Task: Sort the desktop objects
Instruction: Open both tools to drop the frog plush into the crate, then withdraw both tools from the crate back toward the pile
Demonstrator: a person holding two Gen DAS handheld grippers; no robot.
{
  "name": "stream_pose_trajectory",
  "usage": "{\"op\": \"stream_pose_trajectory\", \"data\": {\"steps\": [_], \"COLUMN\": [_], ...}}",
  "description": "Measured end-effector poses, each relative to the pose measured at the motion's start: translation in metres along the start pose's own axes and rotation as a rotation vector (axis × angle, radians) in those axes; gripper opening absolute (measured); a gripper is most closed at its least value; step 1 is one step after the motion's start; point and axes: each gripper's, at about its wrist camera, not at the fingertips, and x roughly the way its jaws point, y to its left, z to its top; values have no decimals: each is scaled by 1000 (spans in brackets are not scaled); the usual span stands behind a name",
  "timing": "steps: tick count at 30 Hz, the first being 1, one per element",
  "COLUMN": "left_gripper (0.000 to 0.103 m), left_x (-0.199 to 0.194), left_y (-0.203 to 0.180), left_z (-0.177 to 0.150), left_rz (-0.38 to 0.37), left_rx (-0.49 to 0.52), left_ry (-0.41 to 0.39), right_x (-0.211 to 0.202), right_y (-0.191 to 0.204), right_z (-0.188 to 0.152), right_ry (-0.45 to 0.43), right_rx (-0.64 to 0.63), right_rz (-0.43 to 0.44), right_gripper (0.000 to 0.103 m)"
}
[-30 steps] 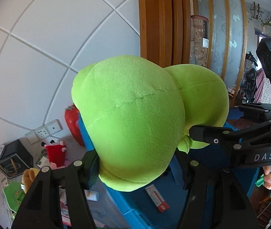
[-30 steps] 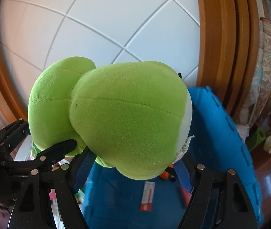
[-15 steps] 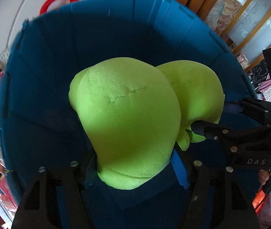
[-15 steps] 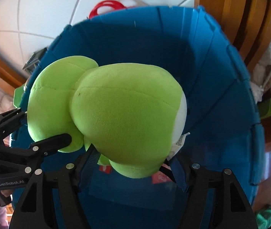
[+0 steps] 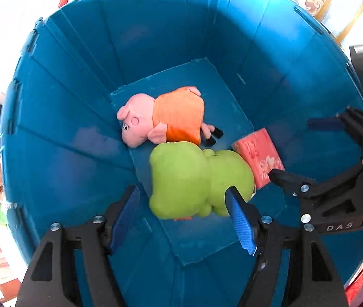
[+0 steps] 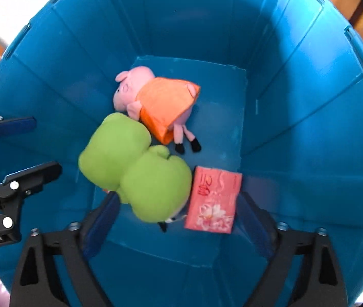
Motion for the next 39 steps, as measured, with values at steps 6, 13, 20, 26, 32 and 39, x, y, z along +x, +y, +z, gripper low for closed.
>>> {"op": "stream_pose_trajectory", "data": {"steps": [6, 13, 20, 26, 32, 39], "left_gripper": [69, 69, 69, 78, 79, 79], "left_x": [-28, -74, -117, -135, -122, -101], "left_y": [0, 0, 7, 38, 96, 192], "left_z": [-24, -67, -125, -193, -250, -327], "left_rz": [-17, 7, 104, 206, 268, 346], "left_rx": [35, 58, 23, -171, -348, -474], "left_ry": [-83, -271, -573, -844, -897, -830], "right_x": [-17, -47, -76, -107, -129, -143], "right_y": [1, 25, 46, 74, 116, 203], "right_z": [-11, -41, -76, -107, -124, -129], "right_ry": [-33, -116, -284, -501, -729, -926], "right_rx": [-36, -72, -52, -45, -34, -59], "right_rz": [-28, -48, -29, 95, 224, 304], "right_gripper": [103, 103, 103, 103, 103, 103]}}
